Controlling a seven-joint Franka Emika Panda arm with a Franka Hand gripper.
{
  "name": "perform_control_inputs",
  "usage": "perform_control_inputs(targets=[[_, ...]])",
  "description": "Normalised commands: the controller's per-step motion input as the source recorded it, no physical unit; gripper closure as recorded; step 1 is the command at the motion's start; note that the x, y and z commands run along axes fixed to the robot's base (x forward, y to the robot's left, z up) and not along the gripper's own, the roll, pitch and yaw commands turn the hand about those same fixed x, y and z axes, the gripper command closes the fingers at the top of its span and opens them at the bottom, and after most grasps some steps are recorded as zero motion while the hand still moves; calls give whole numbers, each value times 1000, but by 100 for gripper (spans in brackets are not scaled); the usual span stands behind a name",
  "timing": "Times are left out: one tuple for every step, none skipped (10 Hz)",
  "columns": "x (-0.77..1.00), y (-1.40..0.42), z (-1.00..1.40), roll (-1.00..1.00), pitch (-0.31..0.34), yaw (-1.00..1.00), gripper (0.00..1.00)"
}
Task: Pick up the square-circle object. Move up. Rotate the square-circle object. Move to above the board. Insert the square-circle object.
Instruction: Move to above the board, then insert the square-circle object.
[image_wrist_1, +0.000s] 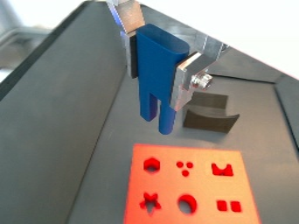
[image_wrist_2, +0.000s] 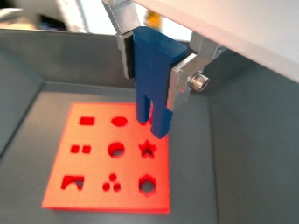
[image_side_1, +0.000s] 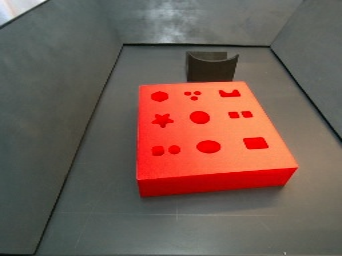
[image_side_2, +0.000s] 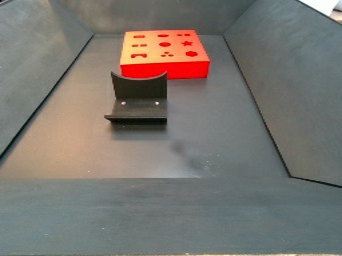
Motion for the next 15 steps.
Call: perform_control_inputs(targets=[[217,-392,91,-32,105,1000,100],[139,-242,63,-28,102,1000,100],[72,-139,45,-25,107,1000,100],[64,-106,37,-23,116,1000,100],[64,-66,25,-4,159,1000,100],[64,-52,23,6,175,937,100],[65,-37,26,24,158,573,100],[60,-30,27,30,145,358,100],[103,-494,-1000,59,0,654,100],[71,-663,-1000,54,0,463,100],[66,-646,-1000,56,0,477,100],[57,-634,-1000,57,0,480,100],[57,-629,-1000,57,0,486,100],[54,-583,-1000,49,-31,514,100],[69,-434,-1000,56,-63,520,100]])
